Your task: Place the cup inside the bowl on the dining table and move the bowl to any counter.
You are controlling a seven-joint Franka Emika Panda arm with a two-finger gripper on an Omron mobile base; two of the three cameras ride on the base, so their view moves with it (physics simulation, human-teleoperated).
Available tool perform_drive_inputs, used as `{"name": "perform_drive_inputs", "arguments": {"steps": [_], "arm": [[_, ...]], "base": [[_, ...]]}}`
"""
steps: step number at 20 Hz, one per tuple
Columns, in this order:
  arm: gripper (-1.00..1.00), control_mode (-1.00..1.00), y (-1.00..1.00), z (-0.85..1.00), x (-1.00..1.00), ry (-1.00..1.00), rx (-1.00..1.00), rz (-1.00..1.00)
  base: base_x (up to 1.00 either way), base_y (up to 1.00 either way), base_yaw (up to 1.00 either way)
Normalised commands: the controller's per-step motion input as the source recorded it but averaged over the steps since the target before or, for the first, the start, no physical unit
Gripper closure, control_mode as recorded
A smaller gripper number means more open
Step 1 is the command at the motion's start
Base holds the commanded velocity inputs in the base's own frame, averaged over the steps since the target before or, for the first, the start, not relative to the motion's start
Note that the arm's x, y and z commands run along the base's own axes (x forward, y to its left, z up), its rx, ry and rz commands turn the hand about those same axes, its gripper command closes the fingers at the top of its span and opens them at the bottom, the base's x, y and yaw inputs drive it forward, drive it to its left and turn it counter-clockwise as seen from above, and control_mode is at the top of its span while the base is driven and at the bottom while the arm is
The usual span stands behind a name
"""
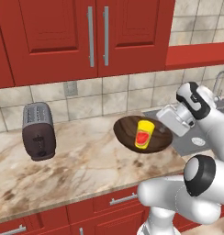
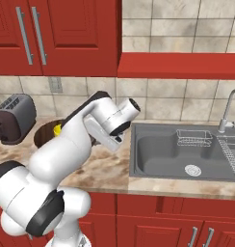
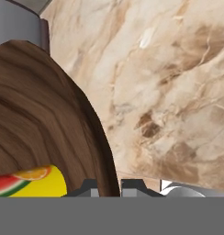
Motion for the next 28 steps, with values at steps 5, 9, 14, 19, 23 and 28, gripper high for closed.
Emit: {"name": "perform_drive_inputs", "arguments": {"steps": [5,9,14,19,23,28], "arm": [[1.0,-1.0,0.09,-0.28,0.0,0.0,0.0,0.0],[1.0,-1.0,0.14,-0.26,0.0,0.0,0.0,0.0],[1.0,-1.0,0.17,-0.22,0.0,0.0,0.0,0.0],[1.0,-1.0,0.16,-0.15,0.14,0.0,0.0,0.0],[1.0,-1.0,0.16,-0.13,0.23,0.0,0.0,0.0],[1.0,-1.0,0.14,-0.11,0.39,0.01,0.0,0.0]], "base": [[0.0,0.0,0.0],[0.0,0.0,0.0],[0.0,0.0,0.0],[0.0,0.0,0.0],[0.0,0.0,0.0],[0.0,0.0,0.0]]}}
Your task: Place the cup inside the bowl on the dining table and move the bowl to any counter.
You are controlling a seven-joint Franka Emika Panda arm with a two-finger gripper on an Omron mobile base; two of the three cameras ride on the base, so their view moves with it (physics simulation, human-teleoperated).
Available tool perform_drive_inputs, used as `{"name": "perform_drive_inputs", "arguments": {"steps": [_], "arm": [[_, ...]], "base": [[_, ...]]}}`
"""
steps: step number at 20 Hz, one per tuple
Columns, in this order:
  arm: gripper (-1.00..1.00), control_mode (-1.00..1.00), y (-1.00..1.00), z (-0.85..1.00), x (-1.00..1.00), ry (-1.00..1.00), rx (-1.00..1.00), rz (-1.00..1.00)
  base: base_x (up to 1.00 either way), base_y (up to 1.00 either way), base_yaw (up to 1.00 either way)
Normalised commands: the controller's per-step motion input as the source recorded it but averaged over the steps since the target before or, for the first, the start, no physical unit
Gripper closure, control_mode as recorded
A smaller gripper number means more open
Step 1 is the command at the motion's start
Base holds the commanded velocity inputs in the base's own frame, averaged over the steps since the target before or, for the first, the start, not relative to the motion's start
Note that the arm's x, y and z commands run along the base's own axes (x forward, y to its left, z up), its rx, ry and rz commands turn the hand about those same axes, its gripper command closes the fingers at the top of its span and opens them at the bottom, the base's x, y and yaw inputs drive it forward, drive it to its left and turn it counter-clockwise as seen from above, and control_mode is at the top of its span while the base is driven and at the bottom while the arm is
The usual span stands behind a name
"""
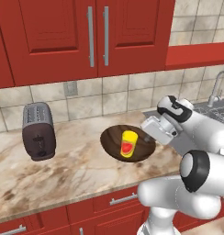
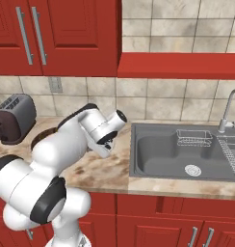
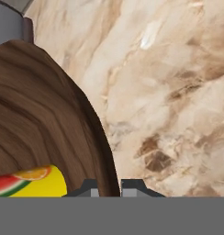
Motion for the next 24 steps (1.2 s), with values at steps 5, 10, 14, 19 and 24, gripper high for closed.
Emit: {"name": "perform_drive_inputs", "arguments": {"steps": [5,10,14,19,24], "arm": [[1.0,-1.0,0.05,-0.09,0.31,0.02,0.0,-0.01],[1.0,-1.0,0.0,-0.11,0.34,0.04,0.0,-0.03],[1.0,-1.0,0.0,-0.09,0.28,0.03,0.0,-0.03],[1.0,-1.0,0.0,-0.12,0.19,0.01,0.0,-0.03],[1.0,-1.0,0.0,0.0,0.05,0.0,0.0,-0.02]], "base": [[0.0,0.0,0.0],[0.0,0.0,0.0],[0.0,0.0,0.0],[0.0,0.0,0.0],[0.0,0.0,0.0]]}}
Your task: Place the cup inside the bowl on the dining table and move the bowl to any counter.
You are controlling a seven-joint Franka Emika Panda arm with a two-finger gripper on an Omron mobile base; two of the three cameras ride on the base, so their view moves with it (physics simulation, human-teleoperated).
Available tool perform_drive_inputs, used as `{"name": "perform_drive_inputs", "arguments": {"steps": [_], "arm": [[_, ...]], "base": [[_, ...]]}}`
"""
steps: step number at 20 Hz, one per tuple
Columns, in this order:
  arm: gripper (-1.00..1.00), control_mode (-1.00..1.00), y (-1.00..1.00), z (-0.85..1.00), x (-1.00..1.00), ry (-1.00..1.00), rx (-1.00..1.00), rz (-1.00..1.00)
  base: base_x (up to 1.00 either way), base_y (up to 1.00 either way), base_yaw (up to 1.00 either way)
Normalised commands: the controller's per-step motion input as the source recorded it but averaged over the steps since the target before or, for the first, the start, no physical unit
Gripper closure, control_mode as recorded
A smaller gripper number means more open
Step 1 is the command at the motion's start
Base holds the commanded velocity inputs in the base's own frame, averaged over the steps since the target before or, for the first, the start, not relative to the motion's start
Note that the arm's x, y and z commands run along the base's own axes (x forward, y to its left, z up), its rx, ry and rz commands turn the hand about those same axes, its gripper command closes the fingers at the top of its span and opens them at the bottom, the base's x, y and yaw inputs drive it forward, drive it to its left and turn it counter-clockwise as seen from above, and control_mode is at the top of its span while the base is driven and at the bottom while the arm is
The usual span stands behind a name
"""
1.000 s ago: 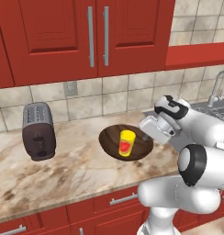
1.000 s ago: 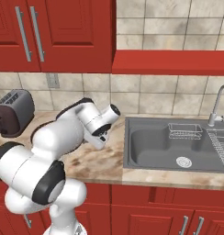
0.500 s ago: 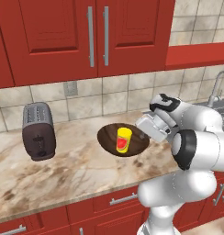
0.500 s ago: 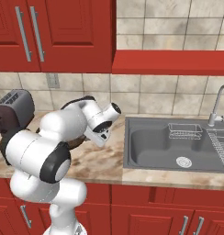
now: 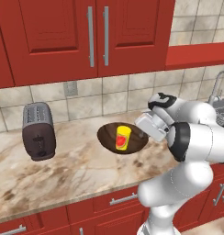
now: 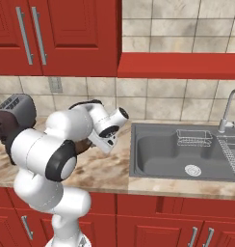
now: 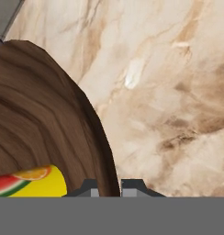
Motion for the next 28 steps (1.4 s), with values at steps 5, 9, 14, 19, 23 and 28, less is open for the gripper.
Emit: {"name": "perform_drive_inputs", "arguments": {"steps": [5,9,14,19,23,28], "arm": [[1.0,-1.0,0.0,-0.01,0.01,0.0,0.0,-0.02],[1.0,-1.0,0.0,0.0,0.0,0.0,-0.03,-0.01],[1.0,-1.0,0.0,0.0,0.0,0.0,-0.05,0.0],[1.0,-1.0,0.0,-0.01,0.0,0.0,-0.04,0.0],[1.0,-1.0,0.0,-0.18,0.0,0.0,-0.02,0.0],[1.0,-1.0,0.0,-0.19,0.0,0.0,-0.02,0.0]], "base": [[0.0,0.0,0.0],[0.0,0.0,0.0],[0.0,0.0,0.0],[0.0,0.0,0.0],[0.0,0.0,0.0],[0.0,0.0,0.0]]}}
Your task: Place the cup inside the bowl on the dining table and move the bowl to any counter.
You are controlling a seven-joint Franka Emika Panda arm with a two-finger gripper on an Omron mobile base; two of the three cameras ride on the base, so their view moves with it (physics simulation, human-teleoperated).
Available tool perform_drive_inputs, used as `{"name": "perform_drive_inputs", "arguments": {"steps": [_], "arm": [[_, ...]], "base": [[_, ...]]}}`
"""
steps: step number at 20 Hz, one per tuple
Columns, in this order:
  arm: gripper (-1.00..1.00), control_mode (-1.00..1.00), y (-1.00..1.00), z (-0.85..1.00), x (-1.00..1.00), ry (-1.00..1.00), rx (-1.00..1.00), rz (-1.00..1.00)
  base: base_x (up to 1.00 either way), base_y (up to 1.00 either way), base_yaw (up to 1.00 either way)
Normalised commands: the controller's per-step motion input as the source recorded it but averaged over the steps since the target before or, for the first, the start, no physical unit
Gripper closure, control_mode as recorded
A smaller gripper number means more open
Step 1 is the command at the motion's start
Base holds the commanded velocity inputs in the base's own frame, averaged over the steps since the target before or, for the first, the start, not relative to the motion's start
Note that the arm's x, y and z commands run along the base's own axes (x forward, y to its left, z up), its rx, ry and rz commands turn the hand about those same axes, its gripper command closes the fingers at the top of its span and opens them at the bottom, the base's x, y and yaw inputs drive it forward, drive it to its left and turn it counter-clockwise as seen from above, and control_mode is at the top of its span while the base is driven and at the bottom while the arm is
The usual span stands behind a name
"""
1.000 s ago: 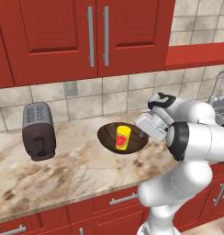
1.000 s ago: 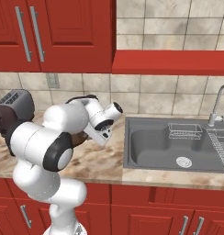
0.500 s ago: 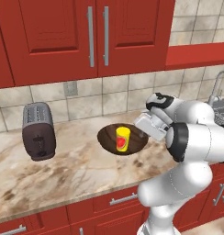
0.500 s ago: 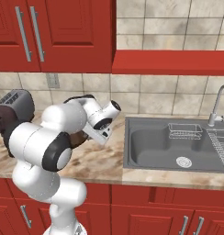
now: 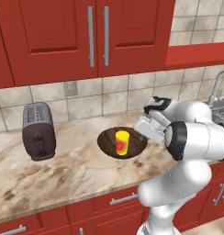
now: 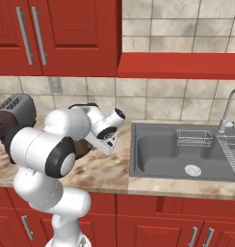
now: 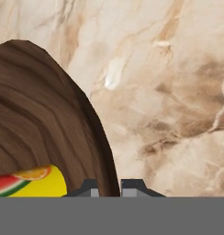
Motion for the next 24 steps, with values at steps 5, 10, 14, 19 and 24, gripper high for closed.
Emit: {"name": "perform_drive_inputs", "arguments": {"steps": [5,10,14,19,24], "arm": [[1.0,-1.0,0.0,-0.13,0.0,0.0,-0.02,0.0],[1.0,-1.0,0.0,-0.2,0.03,0.0,-0.03,0.0],[1.0,-1.0,0.0,-0.24,0.06,0.0,-0.03,0.0],[1.0,-1.0,0.0,-0.27,0.05,0.0,-0.01,0.0],[1.0,-1.0,0.0,-0.19,0.02,0.0,0.0,0.0]], "base": [[0.0,0.0,0.0],[0.0,0.0,0.0],[0.0,0.0,0.0],[0.0,0.0,0.0],[0.0,0.0,0.0]]}}
